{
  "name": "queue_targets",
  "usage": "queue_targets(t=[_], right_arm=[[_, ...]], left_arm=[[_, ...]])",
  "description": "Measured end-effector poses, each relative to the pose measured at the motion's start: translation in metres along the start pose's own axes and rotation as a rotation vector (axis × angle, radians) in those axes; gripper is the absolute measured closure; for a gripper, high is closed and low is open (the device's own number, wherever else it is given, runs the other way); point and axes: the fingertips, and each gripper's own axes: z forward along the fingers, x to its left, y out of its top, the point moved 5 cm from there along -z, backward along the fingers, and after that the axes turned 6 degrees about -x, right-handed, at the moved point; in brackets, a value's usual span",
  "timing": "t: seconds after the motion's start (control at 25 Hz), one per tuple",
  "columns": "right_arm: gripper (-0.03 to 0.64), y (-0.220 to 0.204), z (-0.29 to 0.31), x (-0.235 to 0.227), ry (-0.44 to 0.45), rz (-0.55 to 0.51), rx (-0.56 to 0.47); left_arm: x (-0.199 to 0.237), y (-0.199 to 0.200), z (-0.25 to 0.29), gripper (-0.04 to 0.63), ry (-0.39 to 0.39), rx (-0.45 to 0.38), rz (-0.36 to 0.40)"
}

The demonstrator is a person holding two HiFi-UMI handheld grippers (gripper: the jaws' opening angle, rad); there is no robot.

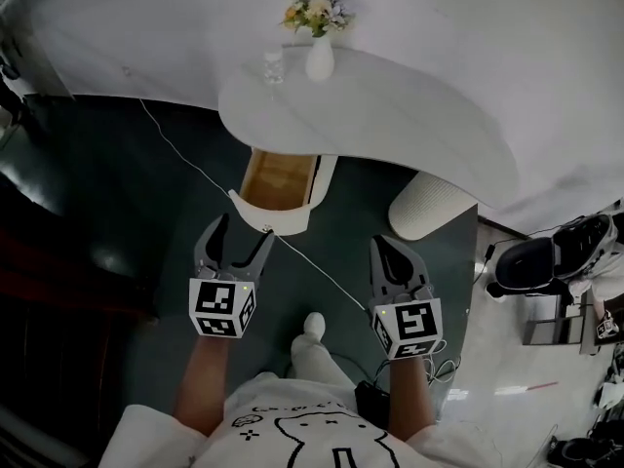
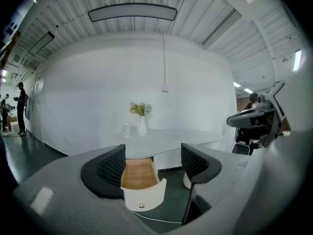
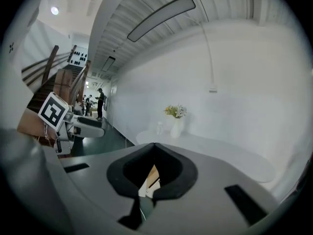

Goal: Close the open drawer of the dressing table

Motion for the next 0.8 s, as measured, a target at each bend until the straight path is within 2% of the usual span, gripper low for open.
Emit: queue_targets(t=[0.12, 0.36, 0.4, 0.48, 0.52, 0.6, 0.8], right_arm=[[0.623, -0.01, 0.024, -0.027, 0.027, 0.012, 0.015], [0.623, -0.034, 0.067, -0.057, 0.096, 0.054, 0.06], [0.623, -0.04, 0.073, -0.057, 0.111, 0.057, 0.069], [0.623, -0.054, 0.08, -0.05, 0.137, 0.054, 0.084], [0.623, -0.061, 0.08, -0.046, 0.147, 0.052, 0.09], [0.623, -0.073, 0.083, -0.037, 0.167, 0.054, 0.11], [0.623, -0.1, 0.125, -0.044, 0.21, 0.085, 0.188]], left_arm=[[-0.002, -0.011, 0.027, 0.232, 0.036, 0.043, 0.025], [0.004, -0.034, 0.067, 0.236, 0.111, 0.126, 0.027], [0.006, -0.039, 0.07, 0.25, 0.124, 0.135, 0.034], [0.008, -0.049, 0.07, 0.36, 0.146, 0.135, 0.044], [0.008, -0.055, 0.067, 0.377, 0.149, 0.13, 0.041], [0.009, -0.067, 0.064, 0.374, 0.147, 0.133, 0.025], [0.02, -0.094, 0.104, 0.304, 0.131, 0.221, -0.021]])
